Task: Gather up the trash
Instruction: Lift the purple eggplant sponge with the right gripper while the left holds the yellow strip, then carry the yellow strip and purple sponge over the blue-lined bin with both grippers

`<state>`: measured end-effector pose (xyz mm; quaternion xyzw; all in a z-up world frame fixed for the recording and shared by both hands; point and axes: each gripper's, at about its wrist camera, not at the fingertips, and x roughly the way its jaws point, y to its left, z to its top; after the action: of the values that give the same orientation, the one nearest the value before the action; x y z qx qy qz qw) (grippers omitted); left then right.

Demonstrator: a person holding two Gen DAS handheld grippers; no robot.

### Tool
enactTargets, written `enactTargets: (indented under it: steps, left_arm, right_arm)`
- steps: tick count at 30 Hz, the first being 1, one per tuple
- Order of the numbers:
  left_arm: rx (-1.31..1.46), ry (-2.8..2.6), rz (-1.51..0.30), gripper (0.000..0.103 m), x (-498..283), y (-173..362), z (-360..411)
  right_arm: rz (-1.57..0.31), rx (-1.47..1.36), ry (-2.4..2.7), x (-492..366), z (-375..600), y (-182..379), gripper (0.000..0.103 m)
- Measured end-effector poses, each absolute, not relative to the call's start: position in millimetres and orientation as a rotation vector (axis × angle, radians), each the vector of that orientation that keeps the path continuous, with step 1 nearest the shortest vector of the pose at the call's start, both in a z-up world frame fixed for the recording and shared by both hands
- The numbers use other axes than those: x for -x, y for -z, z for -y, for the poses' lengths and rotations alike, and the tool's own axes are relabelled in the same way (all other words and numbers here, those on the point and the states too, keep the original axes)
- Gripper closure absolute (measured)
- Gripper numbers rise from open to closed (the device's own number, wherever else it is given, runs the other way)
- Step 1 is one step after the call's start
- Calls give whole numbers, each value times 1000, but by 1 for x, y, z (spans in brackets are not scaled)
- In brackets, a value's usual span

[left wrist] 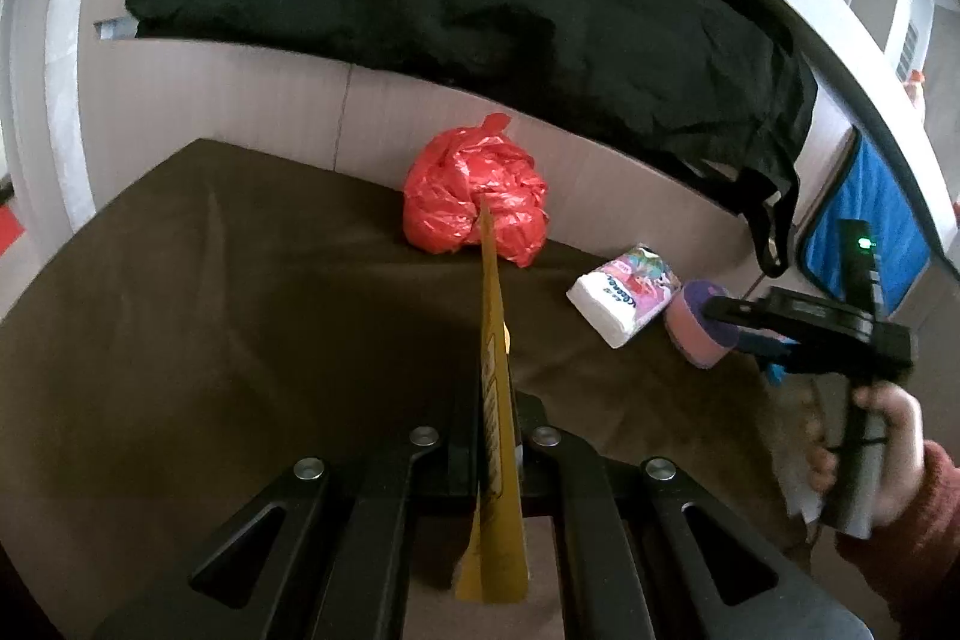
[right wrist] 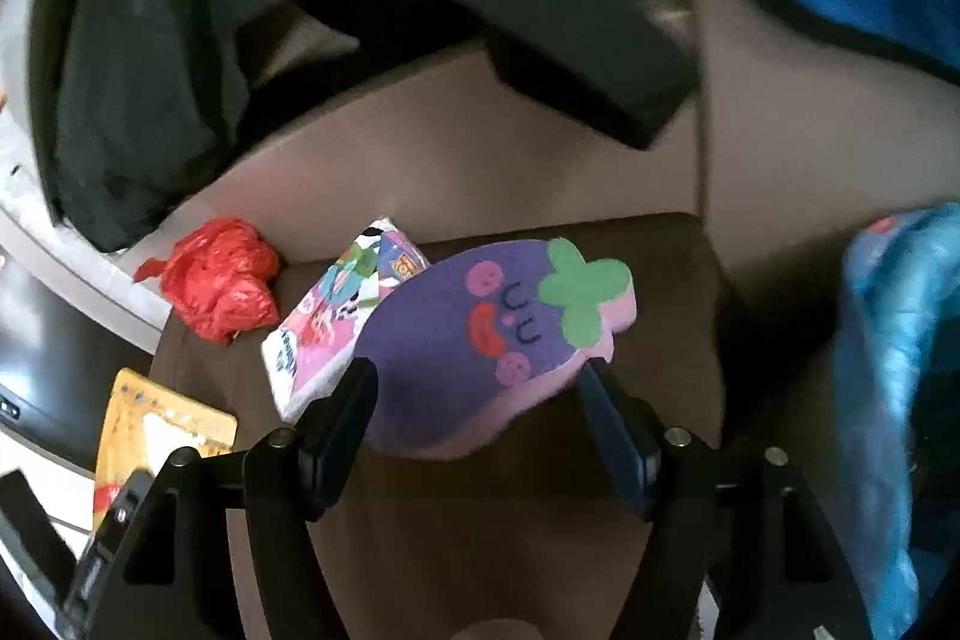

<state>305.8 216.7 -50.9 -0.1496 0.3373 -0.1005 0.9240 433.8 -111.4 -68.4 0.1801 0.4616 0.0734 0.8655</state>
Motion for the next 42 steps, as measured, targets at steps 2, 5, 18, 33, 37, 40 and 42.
enactTargets:
  steps: [2, 5, 18, 33, 37, 40, 42]
  left_arm:
    - [330, 210, -694, 100, -306, 52, -221]
    - [354, 205, -688, 100, -306, 51, -226]
    - [312, 179, -670, 100, -300, 42, -215]
    - [282, 142, -697, 102, -291, 34, -196]
    - [278, 151, -689, 102, -284, 22, -194]
    - [271, 159, -667, 103, -277, 9, -188]
    - [260, 166, -652, 102, -273, 0, -179]
  right_arm:
    - [-955, -326, -135, -445, 100, 71, 28]
    - [-951, -270, -114, -456, 87, 71, 19]
    - [-877, 45, -263, -411, 34, 50, 25]
    - [-790, 37, -406, -338, 52, 9, 25]
    - [-791, -1, -418, -335, 65, 7, 25]
    - [-776, -15, -424, -331, 72, 4, 25]
    - [-768, -18, -428, -328, 77, 2, 25]
